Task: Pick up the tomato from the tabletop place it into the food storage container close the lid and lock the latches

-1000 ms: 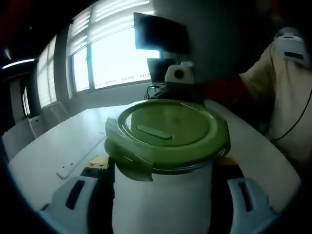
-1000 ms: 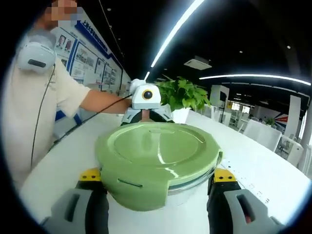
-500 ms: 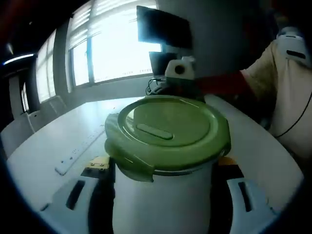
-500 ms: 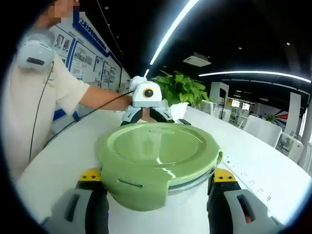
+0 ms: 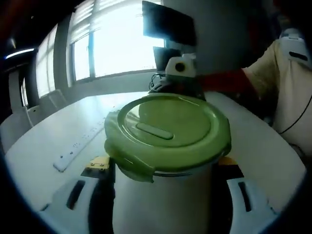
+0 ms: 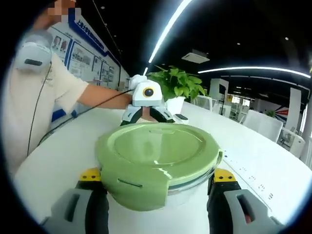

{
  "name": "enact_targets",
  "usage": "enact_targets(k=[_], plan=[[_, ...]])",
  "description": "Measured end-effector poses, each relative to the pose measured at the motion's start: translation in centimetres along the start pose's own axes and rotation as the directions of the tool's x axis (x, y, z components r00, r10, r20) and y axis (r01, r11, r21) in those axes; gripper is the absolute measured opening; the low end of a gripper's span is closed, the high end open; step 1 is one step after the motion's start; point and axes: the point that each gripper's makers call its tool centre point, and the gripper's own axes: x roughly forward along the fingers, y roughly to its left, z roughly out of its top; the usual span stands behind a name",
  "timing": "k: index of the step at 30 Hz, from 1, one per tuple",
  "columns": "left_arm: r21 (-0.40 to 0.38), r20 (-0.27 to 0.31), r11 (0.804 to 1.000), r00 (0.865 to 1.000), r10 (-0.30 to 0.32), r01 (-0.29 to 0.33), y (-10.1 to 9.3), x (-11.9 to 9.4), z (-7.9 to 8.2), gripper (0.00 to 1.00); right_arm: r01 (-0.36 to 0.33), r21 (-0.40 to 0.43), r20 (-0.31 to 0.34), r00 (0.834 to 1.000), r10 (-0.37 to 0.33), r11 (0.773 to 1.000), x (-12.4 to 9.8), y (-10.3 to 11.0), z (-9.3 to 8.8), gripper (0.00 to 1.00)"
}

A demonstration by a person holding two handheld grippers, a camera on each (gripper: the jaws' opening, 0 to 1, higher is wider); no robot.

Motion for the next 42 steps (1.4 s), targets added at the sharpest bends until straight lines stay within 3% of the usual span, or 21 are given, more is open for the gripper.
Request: enact_targets(k=[10,21,42], plan=[[-0.017,-0.046,1.0,0.999,-0.002,0.001,1.6,0.5,-1.3,0.68,-0.004,0.017,-0.012,1.0,0.004,1.0,1.1,-1.2,-1.0,0.79],[-0.015,-0.07,1.0,0.997,-0.018,0.017,1.8,0.5,-1.6,0.69,-0.011,0.057,0.012,1.0,0.01,0.998,1.1,-1.6,-2.1,0.79],[0.029,-0.102,0.999,0.995,0.019,-0.016,2.0,0.7,-2.2,0.72,-0.01,0.096,0.03,1.0,0.007,0.995,1.4,-1.3,-2.1,0.79]])
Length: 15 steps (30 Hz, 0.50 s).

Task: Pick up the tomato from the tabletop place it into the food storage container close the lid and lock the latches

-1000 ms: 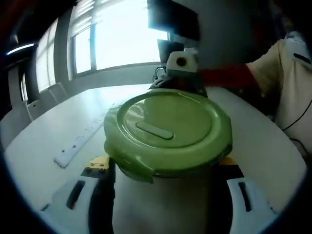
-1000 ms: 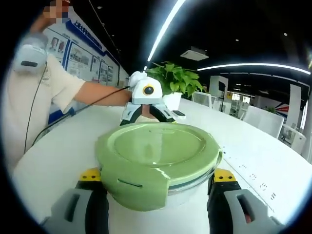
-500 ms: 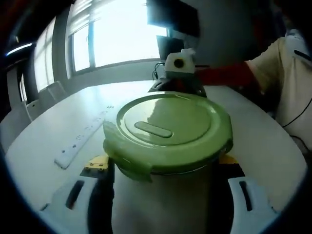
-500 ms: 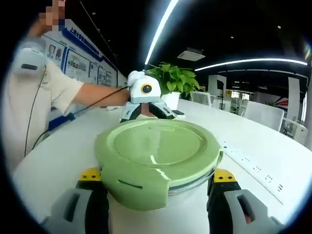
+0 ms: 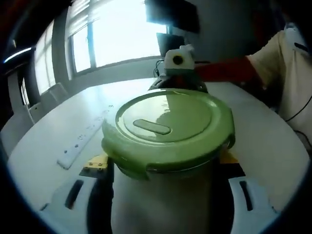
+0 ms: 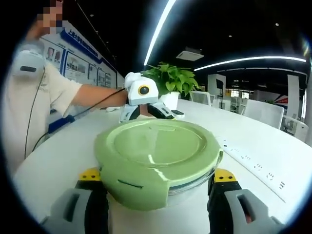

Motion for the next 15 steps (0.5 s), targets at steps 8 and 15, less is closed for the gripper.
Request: enact_targets(k=[8,15], plan=[[0.015,0.003,1.0,1.0,0.02,-0.02,-0.4,-0.8,-0.1,0.69,0.017,0.0,-0.023,1.0,-0.017,1.0,-0.1,0.1,-0.3,0.77],[0.015,-0.002,1.0,1.0,0.016,-0.016,-1.2,-1.8,-0.2,0.71,0.036,0.057,-0.002,0.999,-0.036,0.998,-1.7,0.0,-0.6,0.76]])
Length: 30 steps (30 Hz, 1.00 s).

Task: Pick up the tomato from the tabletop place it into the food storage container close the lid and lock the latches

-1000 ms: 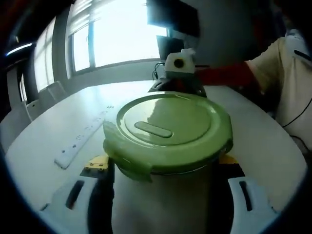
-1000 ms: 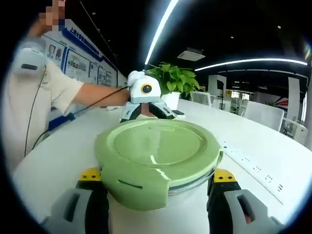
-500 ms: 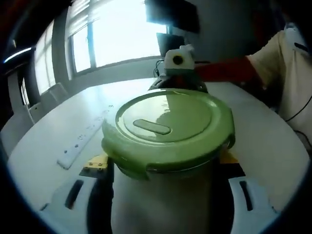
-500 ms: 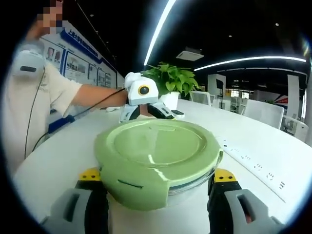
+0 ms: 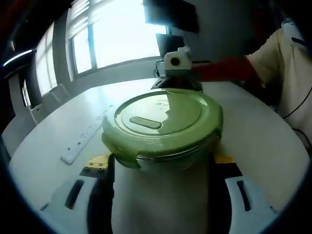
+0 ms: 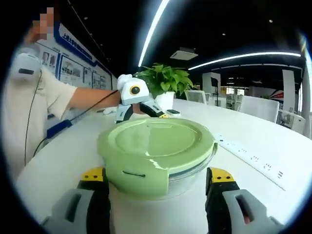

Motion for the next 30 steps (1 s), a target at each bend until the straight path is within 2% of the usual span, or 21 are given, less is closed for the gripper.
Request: enact_targets(k=[4,6,8,10,12,16,18,20,23,26,30], plan=[[-0.001,0.041,0.999,0.999,0.034,-0.034,-0.3,-1.6,0.7,0.71,0.029,0.009,0.009,1.0,-0.029,1.0,-1.0,-0.1,-0.1,0.76],[0.03,0.06,0.997,0.995,0.076,-0.078,-0.4,-2.7,1.3,0.71,0.043,0.007,0.012,0.999,-0.043,0.999,-1.6,0.0,-0.1,0.75],[0.042,0.086,0.995,0.992,0.091,-0.095,-0.9,-3.6,2.2,0.71,0.047,0.016,0.038,0.998,-0.047,0.999,-2.4,0.6,0.5,0.75],[0.037,0.147,0.989,0.98,0.135,-0.142,-1.0,-5.1,3.7,0.71,0.061,0.022,0.064,0.996,-0.063,0.998,-3.1,0.8,1.1,0.75],[0.038,0.161,0.985,0.974,0.158,-0.166,-1.2,-6.0,4.2,0.7,0.085,0.013,0.075,0.994,-0.085,0.996,-3.5,0.8,1.4,0.75],[0.056,0.181,0.975,0.962,0.204,-0.217,-2.0,-7.4,4.6,0.69,0.192,0.0,0.115,0.975,-0.19,0.981,-4.7,0.4,2.7,0.73],[0.078,0.171,0.964,0.956,0.237,-0.253,-2.7,-8.0,4.3,0.68,0.202,0.022,0.161,0.966,-0.203,0.979,-5.4,1.5,3.9,0.72],[0.116,0.117,0.958,0.961,0.25,-0.264,-3.8,-8.3,3.2,0.67,0.212,0.041,0.219,0.952,-0.216,0.976,-6.0,2.4,5.4,0.72],[0.099,0.155,0.959,0.956,0.247,-0.264,-5.6,-8.6,3.5,0.68,0.239,0.016,0.228,0.945,-0.236,0.971,-6.9,3.3,6.0,0.72],[0.079,0.211,0.952,0.939,0.273,-0.295,-6.4,-9.4,4.3,0.69,0.265,0.009,0.24,0.936,-0.26,0.964,-7.9,3.9,6.5,0.72],[0.063,0.244,0.939,0.917,0.315,-0.339,-6.7,-10.7,5.0,0.69,0.306,-0.011,0.228,0.928,-0.295,0.952,-9.1,4.8,6.6,0.72]])
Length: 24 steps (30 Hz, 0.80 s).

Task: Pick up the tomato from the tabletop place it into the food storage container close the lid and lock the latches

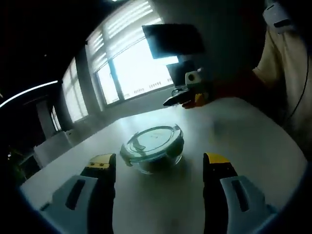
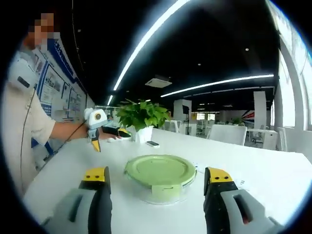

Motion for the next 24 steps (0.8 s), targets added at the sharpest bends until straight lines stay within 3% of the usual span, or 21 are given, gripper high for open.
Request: enact_targets(k=[4,10,14,16,18,21,23,24], plan=[[-0.014,0.032,0.999,0.998,0.048,-0.048,0.3,-1.3,1.0,0.69,0.025,-0.004,0.016,1.0,-0.025,1.0,-1.8,0.6,0.8,0.72],[-0.027,0.064,0.993,0.991,0.116,-0.114,0.4,-3.6,2.2,0.69,0.119,-0.023,0.031,0.993,-0.118,0.993,-5.3,0.9,1.7,0.71],[-0.056,0.081,0.982,0.979,0.187,-0.183,-0.1,-5.0,2.1,0.69,0.188,-0.046,-0.008,0.982,-0.188,0.981,-7.6,1.0,0.6,0.7],[-0.076,0.081,0.968,0.967,0.243,-0.238,-0.2,-6.0,1.7,0.69,0.211,-0.042,-0.026,0.977,-0.212,0.977,-8.5,1.3,0.0,0.7],[-0.111,0.102,0.946,0.944,0.315,-0.304,-0.2,-7.2,1.7,0.69,0.231,-0.049,-0.025,0.972,-0.232,0.972,-9.4,1.8,-0.2,0.7],[-0.154,0.084,0.907,0.91,0.407,-0.391,0.1,-8.8,1.0,0.68,0.293,-0.026,-0.005,0.956,-0.293,0.956,-10.9,1.7,0.0,0.7],[-0.193,0.097,0.885,0.89,0.446,-0.423,-0.1,-9.9,0.9,0.68,0.323,-0.021,0.022,0.946,-0.323,0.946,-11.9,1.8,0.5,0.7],[-0.211,0.104,0.883,0.889,0.447,-0.419,-0.4,-10.2,0.9,0.68,0.341,-0.019,0.034,0.94,-0.341,0.94,-12.3,1.8,0.8,0.7]])
